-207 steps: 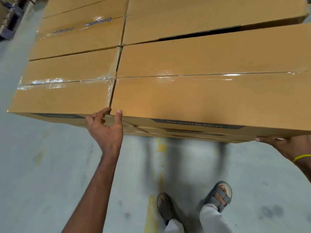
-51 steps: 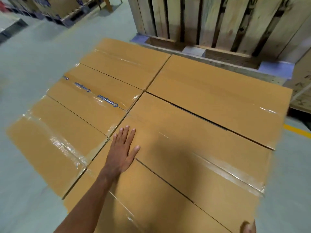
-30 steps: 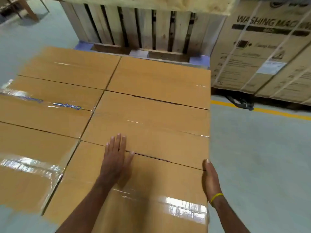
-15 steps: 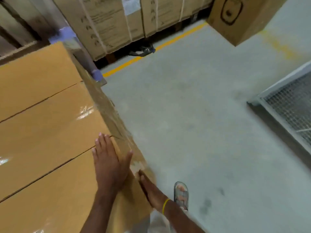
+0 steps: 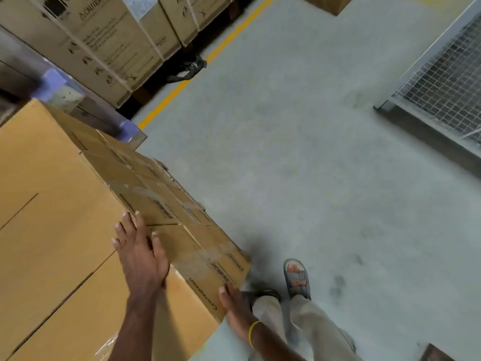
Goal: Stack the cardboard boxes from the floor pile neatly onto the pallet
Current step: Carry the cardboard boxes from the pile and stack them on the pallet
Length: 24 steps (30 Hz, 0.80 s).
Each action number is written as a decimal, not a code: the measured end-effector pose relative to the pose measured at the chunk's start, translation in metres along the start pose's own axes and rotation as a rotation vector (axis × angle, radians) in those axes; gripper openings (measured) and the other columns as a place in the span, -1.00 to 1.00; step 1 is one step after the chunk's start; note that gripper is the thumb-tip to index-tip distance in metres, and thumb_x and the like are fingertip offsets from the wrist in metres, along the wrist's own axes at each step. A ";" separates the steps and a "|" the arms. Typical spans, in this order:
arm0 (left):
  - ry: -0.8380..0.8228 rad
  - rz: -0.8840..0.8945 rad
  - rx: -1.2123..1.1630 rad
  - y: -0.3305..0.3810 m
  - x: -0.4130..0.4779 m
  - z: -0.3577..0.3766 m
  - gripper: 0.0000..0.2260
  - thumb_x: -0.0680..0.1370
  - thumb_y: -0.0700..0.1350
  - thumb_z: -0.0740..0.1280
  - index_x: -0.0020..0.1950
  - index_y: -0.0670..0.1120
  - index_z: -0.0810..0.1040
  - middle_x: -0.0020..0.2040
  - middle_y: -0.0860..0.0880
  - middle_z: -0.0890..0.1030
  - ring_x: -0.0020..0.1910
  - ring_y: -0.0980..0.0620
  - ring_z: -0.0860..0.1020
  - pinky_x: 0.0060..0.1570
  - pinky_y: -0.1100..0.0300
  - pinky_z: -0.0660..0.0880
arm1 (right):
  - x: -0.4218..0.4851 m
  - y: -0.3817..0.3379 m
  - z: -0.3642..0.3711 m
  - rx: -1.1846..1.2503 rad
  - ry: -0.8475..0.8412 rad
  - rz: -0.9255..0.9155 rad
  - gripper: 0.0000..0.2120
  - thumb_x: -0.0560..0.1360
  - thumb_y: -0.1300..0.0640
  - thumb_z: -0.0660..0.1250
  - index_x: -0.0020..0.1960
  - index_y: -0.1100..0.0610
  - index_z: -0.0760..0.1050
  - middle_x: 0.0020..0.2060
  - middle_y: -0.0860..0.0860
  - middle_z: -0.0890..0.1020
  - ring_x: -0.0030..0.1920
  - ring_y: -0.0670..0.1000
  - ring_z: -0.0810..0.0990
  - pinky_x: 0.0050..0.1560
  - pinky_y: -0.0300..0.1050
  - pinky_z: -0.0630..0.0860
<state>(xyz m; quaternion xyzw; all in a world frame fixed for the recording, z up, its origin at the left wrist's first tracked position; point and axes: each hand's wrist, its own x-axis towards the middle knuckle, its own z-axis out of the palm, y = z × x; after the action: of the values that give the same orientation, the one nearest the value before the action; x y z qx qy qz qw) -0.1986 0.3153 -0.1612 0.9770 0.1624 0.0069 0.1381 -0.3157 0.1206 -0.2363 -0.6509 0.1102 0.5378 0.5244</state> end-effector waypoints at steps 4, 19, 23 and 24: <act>-0.001 0.004 0.003 0.001 -0.001 0.002 -0.43 0.66 -0.05 0.06 0.65 -0.23 0.21 0.66 -0.27 0.13 0.64 -0.36 0.06 0.54 -0.36 0.00 | -0.005 -0.005 -0.008 0.134 0.009 0.052 -0.38 0.69 -0.22 -0.06 0.65 0.02 -0.10 0.64 -0.03 -0.06 0.63 0.00 -0.11 0.60 0.05 -0.11; -0.248 -0.189 -0.084 -0.014 -0.124 -0.037 -0.28 0.64 0.32 -0.19 0.68 -0.06 -0.20 0.68 0.00 -0.21 0.66 0.01 -0.23 0.61 -0.01 -0.21 | -0.075 -0.084 -0.002 -0.046 0.106 -0.266 -0.39 0.49 -0.49 0.10 0.32 -0.11 0.47 0.20 -0.15 0.56 0.26 -0.01 0.53 0.32 -0.09 0.40; -0.293 -0.345 -0.119 -0.042 -0.214 -0.052 -0.25 0.60 0.36 -0.23 0.67 -0.04 -0.26 0.65 0.03 -0.29 0.66 0.00 -0.25 0.61 -0.03 -0.16 | -0.103 -0.090 0.016 -0.145 0.250 -0.379 -0.65 0.61 -0.09 0.30 0.38 -0.11 0.41 0.27 -0.12 0.57 0.30 -0.05 0.54 0.33 -0.14 0.42; -0.309 -0.386 -0.123 -0.053 -0.235 -0.058 -0.23 0.56 0.38 -0.28 0.63 -0.04 -0.31 0.64 0.03 -0.31 0.68 -0.03 -0.22 0.62 -0.04 -0.13 | -0.111 -0.090 0.023 -0.210 0.284 -0.406 -0.55 0.59 -0.08 0.35 0.44 -0.02 0.40 0.32 -0.10 0.54 0.33 -0.05 0.51 0.37 -0.13 0.39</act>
<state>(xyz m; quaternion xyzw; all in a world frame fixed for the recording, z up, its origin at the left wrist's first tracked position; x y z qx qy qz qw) -0.4416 0.3036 -0.1122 0.9070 0.3222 -0.1593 0.2193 -0.3098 0.1305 -0.0919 -0.7793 -0.0064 0.3335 0.5305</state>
